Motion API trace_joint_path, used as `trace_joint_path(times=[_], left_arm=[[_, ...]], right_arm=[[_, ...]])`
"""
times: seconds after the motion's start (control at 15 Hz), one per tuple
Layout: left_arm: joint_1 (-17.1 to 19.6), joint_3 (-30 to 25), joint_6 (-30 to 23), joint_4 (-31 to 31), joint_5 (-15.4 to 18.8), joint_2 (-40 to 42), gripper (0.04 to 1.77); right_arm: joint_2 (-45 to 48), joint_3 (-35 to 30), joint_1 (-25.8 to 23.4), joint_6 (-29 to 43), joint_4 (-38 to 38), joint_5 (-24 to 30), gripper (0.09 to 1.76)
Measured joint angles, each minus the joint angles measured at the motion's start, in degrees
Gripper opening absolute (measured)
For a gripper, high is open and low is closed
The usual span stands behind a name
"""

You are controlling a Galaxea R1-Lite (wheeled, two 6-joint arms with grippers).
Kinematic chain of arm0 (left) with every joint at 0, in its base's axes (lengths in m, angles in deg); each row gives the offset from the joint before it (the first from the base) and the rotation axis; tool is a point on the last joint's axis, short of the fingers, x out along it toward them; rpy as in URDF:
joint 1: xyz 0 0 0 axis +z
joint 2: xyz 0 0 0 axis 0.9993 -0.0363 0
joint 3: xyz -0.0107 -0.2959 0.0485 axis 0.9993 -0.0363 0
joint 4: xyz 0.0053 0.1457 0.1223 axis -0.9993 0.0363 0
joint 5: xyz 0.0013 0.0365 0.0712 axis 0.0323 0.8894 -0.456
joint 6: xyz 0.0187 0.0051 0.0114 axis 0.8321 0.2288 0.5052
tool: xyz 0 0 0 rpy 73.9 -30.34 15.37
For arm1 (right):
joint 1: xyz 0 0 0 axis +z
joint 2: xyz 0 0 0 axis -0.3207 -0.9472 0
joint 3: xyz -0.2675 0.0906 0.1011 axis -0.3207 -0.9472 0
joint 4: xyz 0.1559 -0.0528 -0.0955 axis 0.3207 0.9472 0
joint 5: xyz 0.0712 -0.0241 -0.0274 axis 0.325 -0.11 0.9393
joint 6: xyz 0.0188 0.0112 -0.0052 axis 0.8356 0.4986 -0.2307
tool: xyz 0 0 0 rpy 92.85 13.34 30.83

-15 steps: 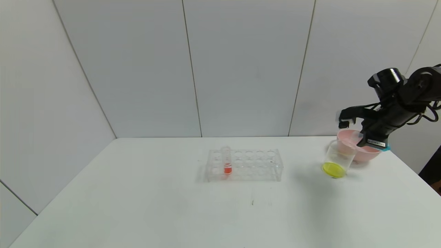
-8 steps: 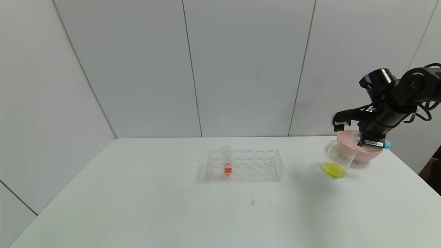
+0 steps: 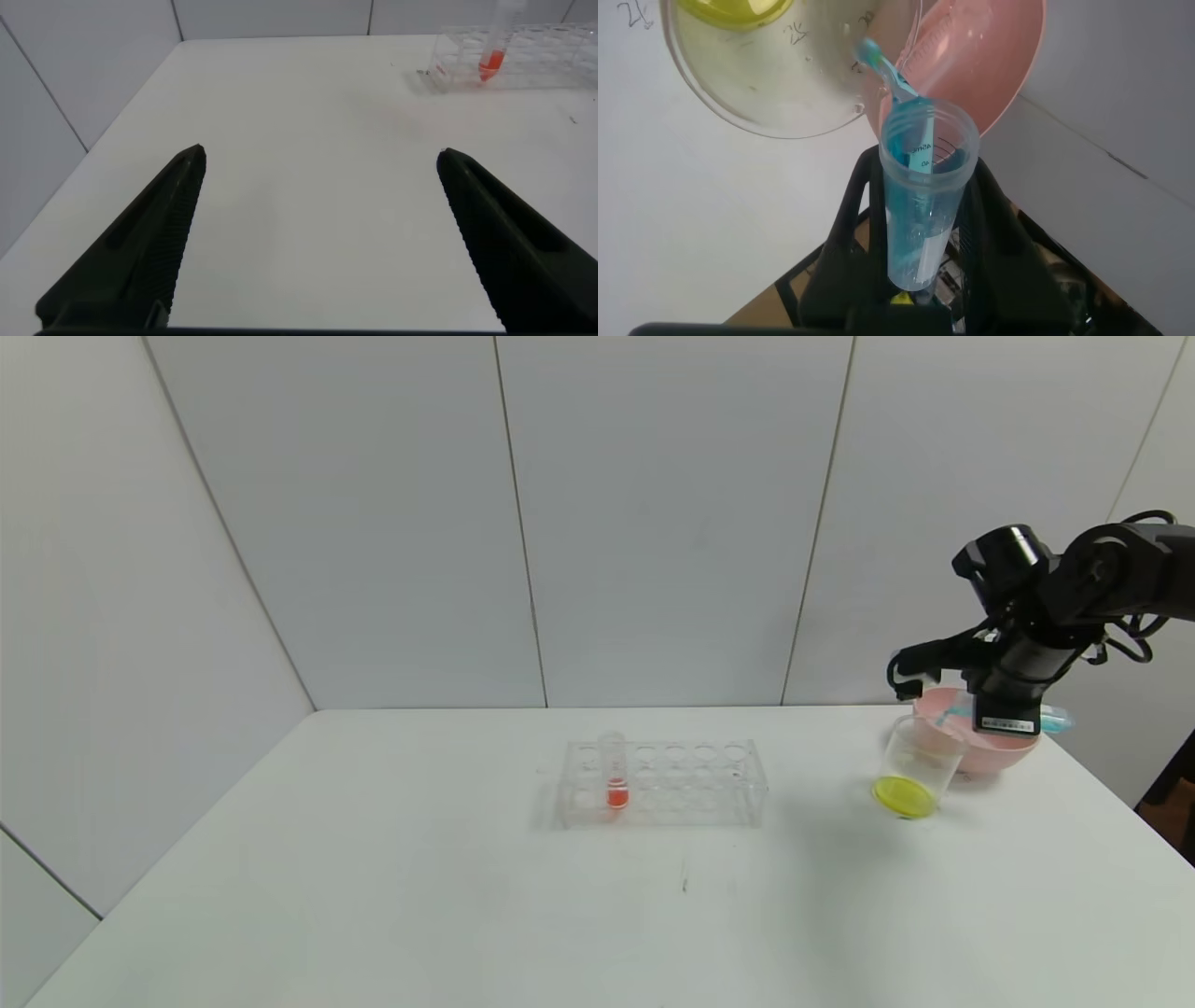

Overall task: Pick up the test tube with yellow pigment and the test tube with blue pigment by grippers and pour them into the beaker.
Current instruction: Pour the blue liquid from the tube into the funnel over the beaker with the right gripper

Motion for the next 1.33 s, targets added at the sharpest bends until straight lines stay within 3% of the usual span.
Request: trace_joint_path(times=[0.33, 1.33], left_arm=[[0.00, 0.00, 0.00, 0.00, 0.00, 0.00, 1.76], [0.00, 0.00, 0.00, 0.00, 0.00, 0.00, 1.76]], right_arm=[[-0.23, 0.00, 0.67, -0.33, -0.32, -0.99, 0.50], [0.38, -0.02, 3.06, -3.41, -0.10, -13.69, 0.50]])
